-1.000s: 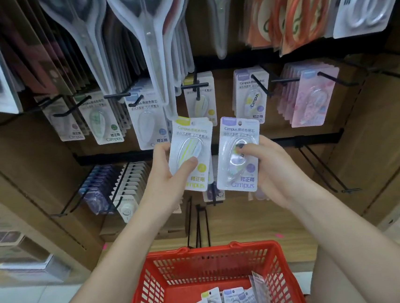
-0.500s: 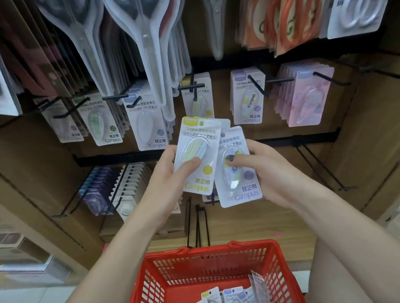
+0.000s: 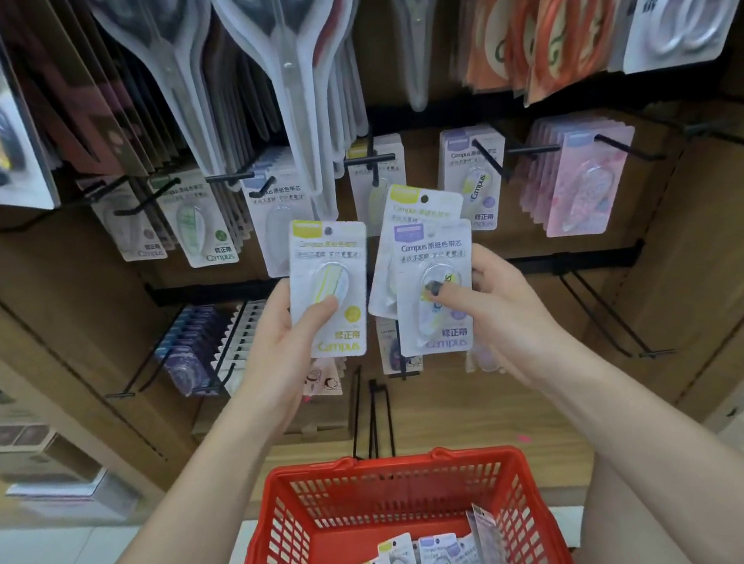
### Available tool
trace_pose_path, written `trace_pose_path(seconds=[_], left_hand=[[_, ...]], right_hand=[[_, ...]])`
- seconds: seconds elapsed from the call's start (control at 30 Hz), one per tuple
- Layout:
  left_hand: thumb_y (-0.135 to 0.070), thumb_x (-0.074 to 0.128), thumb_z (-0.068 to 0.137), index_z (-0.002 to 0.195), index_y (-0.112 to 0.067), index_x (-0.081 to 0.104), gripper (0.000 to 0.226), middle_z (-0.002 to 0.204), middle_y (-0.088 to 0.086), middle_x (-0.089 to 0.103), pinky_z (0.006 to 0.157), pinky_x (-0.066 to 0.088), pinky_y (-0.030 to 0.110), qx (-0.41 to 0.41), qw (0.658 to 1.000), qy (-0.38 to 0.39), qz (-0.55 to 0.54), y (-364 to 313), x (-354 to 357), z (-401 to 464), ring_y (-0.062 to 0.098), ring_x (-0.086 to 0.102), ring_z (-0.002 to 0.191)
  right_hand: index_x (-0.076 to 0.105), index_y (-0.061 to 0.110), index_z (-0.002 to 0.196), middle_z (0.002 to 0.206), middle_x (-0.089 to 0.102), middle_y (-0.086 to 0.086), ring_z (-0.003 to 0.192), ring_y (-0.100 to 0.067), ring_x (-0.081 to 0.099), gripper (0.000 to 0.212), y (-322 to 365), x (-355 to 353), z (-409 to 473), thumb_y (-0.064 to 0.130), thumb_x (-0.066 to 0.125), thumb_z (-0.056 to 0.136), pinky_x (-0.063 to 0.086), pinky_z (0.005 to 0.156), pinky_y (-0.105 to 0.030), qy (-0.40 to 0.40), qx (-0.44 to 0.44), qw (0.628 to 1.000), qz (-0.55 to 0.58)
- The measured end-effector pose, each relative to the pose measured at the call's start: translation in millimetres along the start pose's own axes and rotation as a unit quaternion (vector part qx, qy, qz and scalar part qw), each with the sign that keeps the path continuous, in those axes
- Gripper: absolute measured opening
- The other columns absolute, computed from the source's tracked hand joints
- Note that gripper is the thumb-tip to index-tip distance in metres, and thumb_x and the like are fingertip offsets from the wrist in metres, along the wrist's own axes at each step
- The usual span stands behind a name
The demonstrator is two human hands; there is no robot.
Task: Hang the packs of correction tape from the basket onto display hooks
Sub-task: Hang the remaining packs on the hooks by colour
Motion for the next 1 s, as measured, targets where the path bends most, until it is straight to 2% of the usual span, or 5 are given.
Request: trace_pose_path(seconds=[0.17, 0.37, 0.6, 0.8, 1.0], left_hand=[[-0.01, 0.058, 0.103, 0.115, -0.015, 0.063, 0.014, 0.101, -0.006, 0.077, 0.063, 0.055, 0.021, 0.013, 0.998, -0.05, 0.024, -4, -17, 2, 0.014, 0.075, 0.092], [-0.013, 0.062, 0.101, 0.112, -0.019, 0.064, 0.012, 0.112, 0.002, 0.075, 0.084, 0.06, 0.042, 0.016, 0.996, -0.06, 0.068, 0, -16, 4, 0.023, 0.074, 0.103], [-0.019, 0.064, 0.101, 0.11, -0.022, 0.063, 0.01, 0.11, 0.001, 0.075, 0.087, 0.061, 0.045, 0.016, 0.992, -0.081, 0.097, 3, -14, 7, 0.021, 0.074, 0.1], [-0.019, 0.064, 0.1, 0.109, -0.02, 0.063, 0.009, 0.106, 0.0, 0.075, 0.076, 0.06, 0.037, 0.003, 0.99, -0.088, 0.113, 7, -16, 5, 0.018, 0.075, 0.095], [-0.015, 0.063, 0.1, 0.112, -0.012, 0.062, 0.012, 0.106, 0.005, 0.073, 0.063, 0.056, 0.02, -0.001, 0.988, -0.093, 0.122, 7, -11, 2, 0.014, 0.072, 0.087]], right_hand=[[0.065, 0.014, 0.127, 0.122, 0.074, -0.001, 0.114, -0.018, 0.071, 0.034, 12, 1, -3, -0.003, 0.065, 0.097, 0.062, 0.09, -0.038, 0.031, -0.075, 0.994, -0.073], [0.065, 0.017, 0.124, 0.119, 0.075, 0.002, 0.111, -0.015, 0.072, 0.034, 11, 13, -8, -0.004, 0.064, 0.097, 0.062, 0.084, -0.032, 0.062, -0.084, 0.989, -0.1], [0.066, 0.017, 0.122, 0.12, 0.076, 0.003, 0.11, -0.012, 0.073, 0.028, 21, 25, 23, 0.003, 0.067, 0.098, 0.06, 0.088, -0.032, 0.047, -0.052, 0.992, -0.101], [0.064, 0.013, 0.128, 0.12, 0.077, -0.003, 0.109, -0.023, 0.075, 0.029, 17, 21, 55, 0.008, 0.065, 0.099, 0.059, 0.097, -0.05, 0.023, 0.021, 0.999, -0.041], [0.061, 0.014, 0.133, 0.123, 0.073, -0.006, 0.109, -0.026, 0.071, 0.04, 13, 17, 116, 0.015, 0.072, 0.095, 0.059, 0.096, -0.046, -0.082, 0.065, 0.99, -0.093]])
Point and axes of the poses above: each hand's wrist, its own z-axis towards the middle knuckle, its own x-axis out of the palm, y = z × x, the point moved 2 cm from there along z, towards the middle knuckle
